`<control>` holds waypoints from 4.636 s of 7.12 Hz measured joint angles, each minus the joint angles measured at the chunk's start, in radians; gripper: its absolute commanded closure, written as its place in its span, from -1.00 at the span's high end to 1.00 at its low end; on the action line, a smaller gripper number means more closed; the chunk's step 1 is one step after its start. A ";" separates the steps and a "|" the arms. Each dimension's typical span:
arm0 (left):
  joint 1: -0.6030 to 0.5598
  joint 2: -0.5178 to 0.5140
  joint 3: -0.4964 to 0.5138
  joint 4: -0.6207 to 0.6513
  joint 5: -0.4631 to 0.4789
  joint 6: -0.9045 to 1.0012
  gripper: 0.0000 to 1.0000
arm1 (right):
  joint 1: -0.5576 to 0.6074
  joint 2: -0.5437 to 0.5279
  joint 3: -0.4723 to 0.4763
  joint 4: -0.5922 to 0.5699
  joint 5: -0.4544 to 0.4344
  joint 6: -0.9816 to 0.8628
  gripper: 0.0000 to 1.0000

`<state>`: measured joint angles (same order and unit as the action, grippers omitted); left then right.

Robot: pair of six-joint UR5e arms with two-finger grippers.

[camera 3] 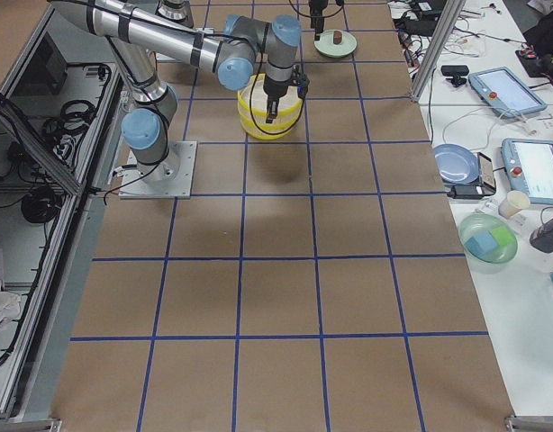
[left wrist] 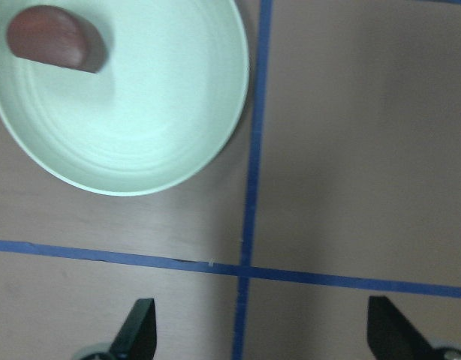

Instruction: Stack buns with steamer

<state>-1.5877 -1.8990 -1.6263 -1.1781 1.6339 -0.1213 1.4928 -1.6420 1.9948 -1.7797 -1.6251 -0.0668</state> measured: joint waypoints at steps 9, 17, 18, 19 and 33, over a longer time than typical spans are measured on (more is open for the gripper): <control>0.154 -0.239 0.005 0.484 0.004 0.507 0.81 | 0.135 0.119 0.075 -0.225 0.021 -0.018 -1.00; 0.180 -0.297 0.006 0.534 -0.001 0.629 -1.00 | 0.134 0.142 -0.023 -0.178 0.013 -0.005 1.00; 0.182 -0.298 0.006 0.534 -0.001 0.638 -1.00 | 0.133 0.131 -0.115 -0.113 0.016 0.006 1.00; 0.187 -0.296 0.005 0.534 0.000 0.650 -1.00 | 0.130 0.121 -0.226 -0.036 0.016 0.014 1.00; -0.355 0.067 -0.005 0.121 -0.384 -0.549 -1.00 | 0.073 0.041 -0.458 0.054 0.054 0.134 1.00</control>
<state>-1.9426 -1.8316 -1.6316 -1.0568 1.2496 -0.6707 1.5662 -1.6015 1.5365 -1.7258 -1.5709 0.0675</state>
